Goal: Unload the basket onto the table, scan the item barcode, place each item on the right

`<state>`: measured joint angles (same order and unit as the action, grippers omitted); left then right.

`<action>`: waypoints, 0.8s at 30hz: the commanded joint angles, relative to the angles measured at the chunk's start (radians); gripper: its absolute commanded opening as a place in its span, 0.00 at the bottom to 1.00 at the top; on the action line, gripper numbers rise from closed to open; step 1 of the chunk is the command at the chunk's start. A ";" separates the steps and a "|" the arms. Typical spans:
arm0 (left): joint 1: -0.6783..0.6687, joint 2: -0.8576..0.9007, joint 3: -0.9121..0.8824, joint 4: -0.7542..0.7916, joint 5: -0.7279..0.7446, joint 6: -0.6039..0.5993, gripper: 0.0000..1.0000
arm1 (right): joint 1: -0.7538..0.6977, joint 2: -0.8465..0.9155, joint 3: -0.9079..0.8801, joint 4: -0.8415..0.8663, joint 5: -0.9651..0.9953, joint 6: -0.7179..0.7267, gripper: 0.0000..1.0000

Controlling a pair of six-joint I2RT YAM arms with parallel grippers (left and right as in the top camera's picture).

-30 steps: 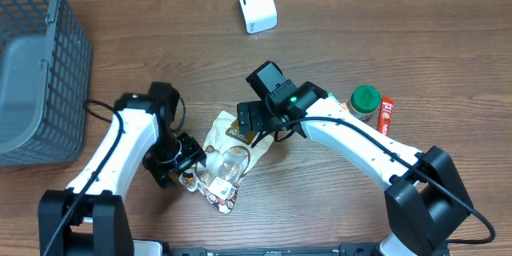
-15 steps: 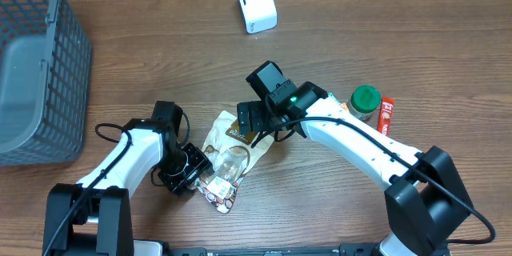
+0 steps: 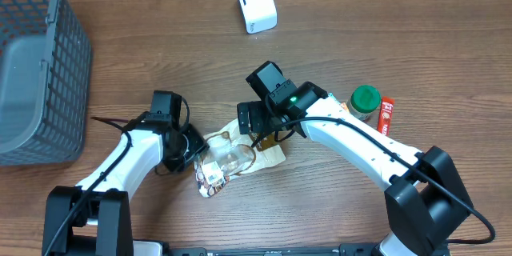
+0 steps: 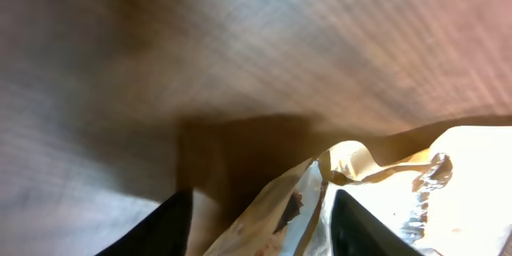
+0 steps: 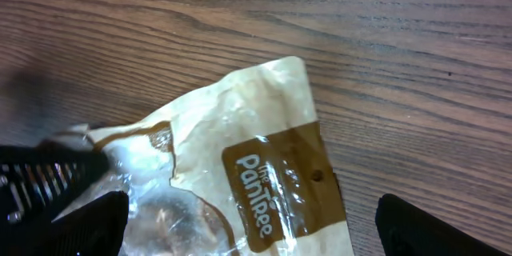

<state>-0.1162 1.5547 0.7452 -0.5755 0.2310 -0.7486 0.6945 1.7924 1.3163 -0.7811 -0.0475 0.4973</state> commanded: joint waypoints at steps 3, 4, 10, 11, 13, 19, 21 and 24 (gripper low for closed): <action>-0.005 0.012 -0.009 0.069 0.000 0.126 0.46 | -0.004 -0.007 0.012 -0.012 0.002 0.031 1.00; -0.005 0.012 -0.008 0.078 0.000 0.128 0.47 | -0.004 -0.007 0.012 -0.013 0.002 0.032 1.00; 0.001 0.012 0.066 0.048 0.086 0.301 0.60 | -0.004 -0.007 0.012 -0.021 0.002 0.035 1.00; 0.001 0.012 0.080 0.032 0.105 0.312 0.60 | -0.004 -0.007 0.012 -0.026 0.001 0.035 1.00; 0.001 0.012 0.084 0.021 0.121 0.316 0.60 | -0.004 -0.006 0.012 -0.033 0.001 0.035 1.00; -0.016 0.045 0.080 -0.008 0.125 0.332 0.57 | -0.004 0.003 -0.001 -0.026 -0.035 0.053 1.00; -0.022 0.065 0.080 -0.008 0.125 0.335 0.56 | -0.004 0.005 -0.019 -0.013 -0.044 0.054 1.00; -0.022 0.097 0.080 -0.008 0.125 0.334 0.57 | -0.004 0.005 -0.045 -0.007 -0.044 0.058 1.00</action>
<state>-0.1314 1.6215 0.8127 -0.5804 0.3386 -0.4423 0.6941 1.7927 1.3006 -0.7887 -0.0795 0.5446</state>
